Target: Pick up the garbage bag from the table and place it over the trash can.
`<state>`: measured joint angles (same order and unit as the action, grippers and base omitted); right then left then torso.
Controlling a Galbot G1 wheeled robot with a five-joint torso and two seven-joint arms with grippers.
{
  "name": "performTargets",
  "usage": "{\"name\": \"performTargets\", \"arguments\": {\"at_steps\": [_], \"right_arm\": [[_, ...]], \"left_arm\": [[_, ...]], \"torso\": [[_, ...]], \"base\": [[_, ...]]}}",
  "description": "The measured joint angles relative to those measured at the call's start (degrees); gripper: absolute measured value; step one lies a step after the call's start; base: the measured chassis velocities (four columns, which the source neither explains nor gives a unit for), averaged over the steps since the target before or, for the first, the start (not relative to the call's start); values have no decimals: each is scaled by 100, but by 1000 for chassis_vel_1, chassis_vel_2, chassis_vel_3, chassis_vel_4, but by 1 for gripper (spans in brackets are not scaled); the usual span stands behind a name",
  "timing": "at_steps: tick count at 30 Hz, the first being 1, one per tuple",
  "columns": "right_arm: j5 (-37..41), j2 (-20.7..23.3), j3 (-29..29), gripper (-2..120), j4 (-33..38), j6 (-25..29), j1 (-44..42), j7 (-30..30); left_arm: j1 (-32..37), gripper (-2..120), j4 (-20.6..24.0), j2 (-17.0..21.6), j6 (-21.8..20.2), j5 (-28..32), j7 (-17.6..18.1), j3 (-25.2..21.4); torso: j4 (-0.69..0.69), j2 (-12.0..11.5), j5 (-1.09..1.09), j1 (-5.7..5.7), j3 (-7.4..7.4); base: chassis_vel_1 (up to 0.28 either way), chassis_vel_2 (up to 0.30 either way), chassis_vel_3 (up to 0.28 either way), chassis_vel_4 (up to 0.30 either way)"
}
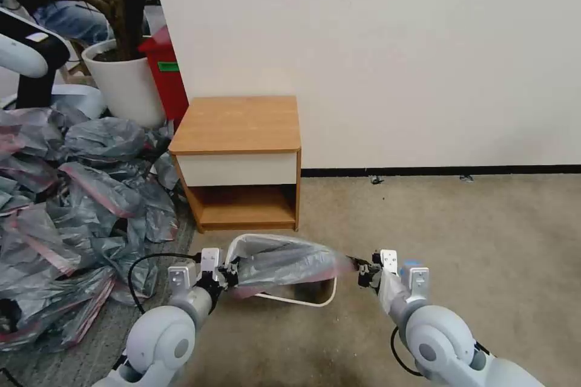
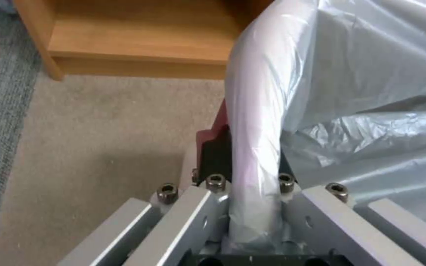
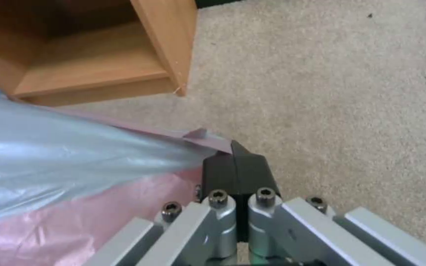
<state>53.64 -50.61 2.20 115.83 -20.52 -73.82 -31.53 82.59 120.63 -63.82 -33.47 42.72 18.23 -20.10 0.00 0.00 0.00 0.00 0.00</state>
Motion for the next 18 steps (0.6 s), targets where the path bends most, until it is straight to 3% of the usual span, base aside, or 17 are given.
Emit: {"name": "performTargets", "arguments": {"at_steps": [9, 18], "right_arm": [[-25, -48, -53, 28, 406, -8, -68, -62], [-245, -49, 423, 63, 615, 141, -14, -100]], "left_arm": [[-117, 2, -160, -115, 47, -16, 44, 44], [-348, 2, -311, -115, 141, -48, 49, -20]], "torso": [[0, 0, 0, 0, 0], [0, 0, 0, 0, 0]], "base": [[0, 0, 0, 0], [0, 0, 0, 0]]}}
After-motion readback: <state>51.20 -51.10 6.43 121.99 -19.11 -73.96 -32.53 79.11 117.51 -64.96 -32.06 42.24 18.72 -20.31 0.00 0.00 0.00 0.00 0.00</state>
